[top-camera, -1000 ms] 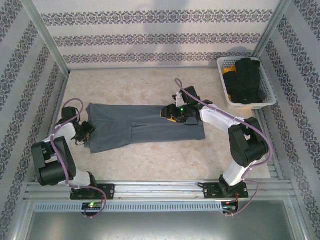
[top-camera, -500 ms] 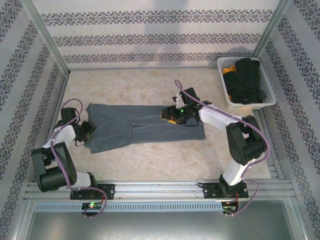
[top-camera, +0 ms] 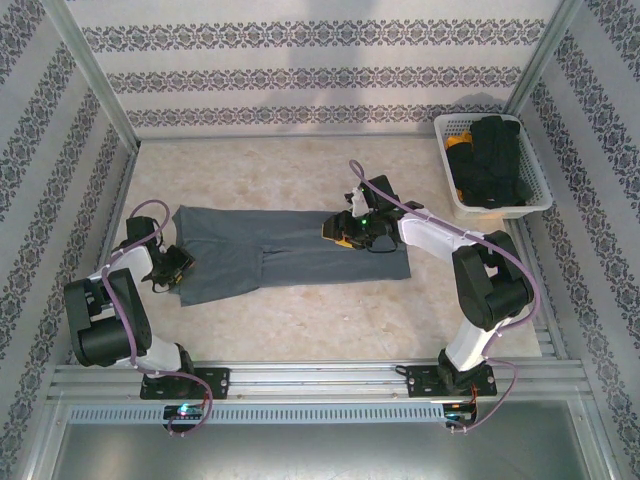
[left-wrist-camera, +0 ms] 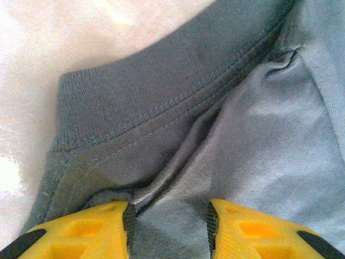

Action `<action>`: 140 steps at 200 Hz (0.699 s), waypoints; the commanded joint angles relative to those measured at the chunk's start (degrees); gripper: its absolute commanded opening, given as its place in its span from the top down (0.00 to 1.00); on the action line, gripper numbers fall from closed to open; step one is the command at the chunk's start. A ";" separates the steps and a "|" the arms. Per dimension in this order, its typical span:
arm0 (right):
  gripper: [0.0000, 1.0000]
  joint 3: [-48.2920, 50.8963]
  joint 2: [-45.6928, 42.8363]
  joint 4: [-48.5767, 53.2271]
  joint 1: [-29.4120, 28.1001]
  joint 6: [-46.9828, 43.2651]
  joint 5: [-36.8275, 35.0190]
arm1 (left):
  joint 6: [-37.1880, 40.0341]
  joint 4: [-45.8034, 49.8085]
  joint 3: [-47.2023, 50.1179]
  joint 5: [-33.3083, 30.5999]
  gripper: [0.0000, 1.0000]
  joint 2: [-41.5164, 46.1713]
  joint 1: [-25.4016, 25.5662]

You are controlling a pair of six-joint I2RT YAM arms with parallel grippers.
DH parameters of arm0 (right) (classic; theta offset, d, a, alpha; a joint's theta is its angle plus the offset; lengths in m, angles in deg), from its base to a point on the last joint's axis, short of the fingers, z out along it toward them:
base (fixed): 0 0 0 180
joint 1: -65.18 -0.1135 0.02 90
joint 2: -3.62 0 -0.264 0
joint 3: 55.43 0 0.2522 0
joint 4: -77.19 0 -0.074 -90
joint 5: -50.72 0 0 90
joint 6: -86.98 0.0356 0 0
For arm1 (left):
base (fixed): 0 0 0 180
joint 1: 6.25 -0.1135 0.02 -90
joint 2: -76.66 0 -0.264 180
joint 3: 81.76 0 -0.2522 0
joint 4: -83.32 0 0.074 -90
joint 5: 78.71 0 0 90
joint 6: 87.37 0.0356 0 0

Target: Fold and stack the t-shirts

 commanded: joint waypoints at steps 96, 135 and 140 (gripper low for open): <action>0.47 0.07 0.64 -0.78 0.34 0.38 0.91 | 1.74 0.72 1.29 -0.36 0.88 3.24 -0.52; 0.47 -0.01 0.78 -0.77 0.25 0.47 0.81 | 0.60 1.57 1.01 0.03 1.00 5.80 -0.52; 0.47 -0.09 0.86 -0.95 0.21 0.47 0.81 | 0.50 1.78 0.83 -0.14 1.00 6.20 -0.52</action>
